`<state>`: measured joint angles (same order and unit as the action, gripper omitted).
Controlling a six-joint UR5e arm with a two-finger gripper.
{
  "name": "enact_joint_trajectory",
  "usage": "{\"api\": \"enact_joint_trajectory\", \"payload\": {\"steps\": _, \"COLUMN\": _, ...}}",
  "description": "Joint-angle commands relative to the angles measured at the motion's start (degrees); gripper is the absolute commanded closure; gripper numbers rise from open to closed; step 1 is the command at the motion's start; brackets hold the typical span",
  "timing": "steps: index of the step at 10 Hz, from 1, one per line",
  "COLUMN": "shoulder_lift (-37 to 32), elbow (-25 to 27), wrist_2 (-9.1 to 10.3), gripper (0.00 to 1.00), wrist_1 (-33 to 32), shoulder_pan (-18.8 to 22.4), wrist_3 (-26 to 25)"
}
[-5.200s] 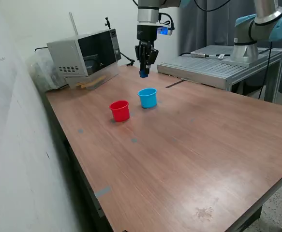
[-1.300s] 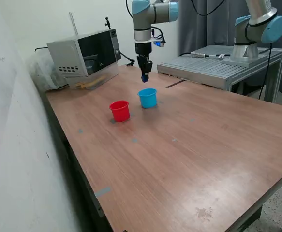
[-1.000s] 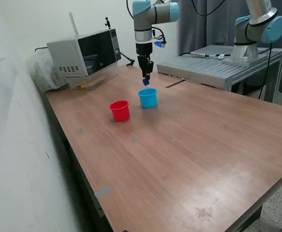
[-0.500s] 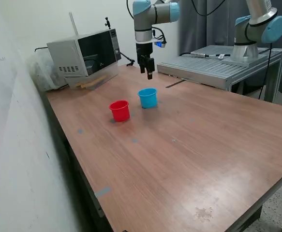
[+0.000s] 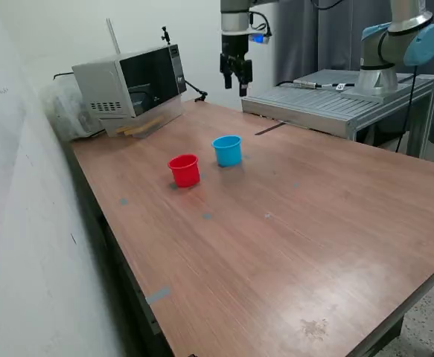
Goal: Place red objects in the red bin, and blue objects in the blue bin.
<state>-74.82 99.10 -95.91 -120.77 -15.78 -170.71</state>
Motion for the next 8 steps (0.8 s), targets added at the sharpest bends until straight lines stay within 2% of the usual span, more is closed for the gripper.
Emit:
{"api": "enact_joint_trajectory", "payload": {"steps": 1, "shoulder_lift": -19.9, "elbow": 1.7, "wrist_2": -0.15, "gripper": 0.00, "wrist_1": 17.1, "shoulder_pan": 6.0, "wrist_3": 0.7}}
{"api": "enact_joint_trajectory", "payload": {"steps": 4, "shoulder_lift": -27.5, "elbow": 1.2, "wrist_2": 0.11, "gripper": 0.00, "wrist_1": 29.0, "shoulder_pan": 8.0, "wrist_3": 0.6}}
{"api": "enact_joint_trajectory", "payload": {"steps": 8, "shoulder_lift": -27.9, "elbow": 1.1, "wrist_2": 0.20, "gripper": 0.00, "wrist_1": 31.8, "shoulder_pan": 9.2, "wrist_3": 0.6}}
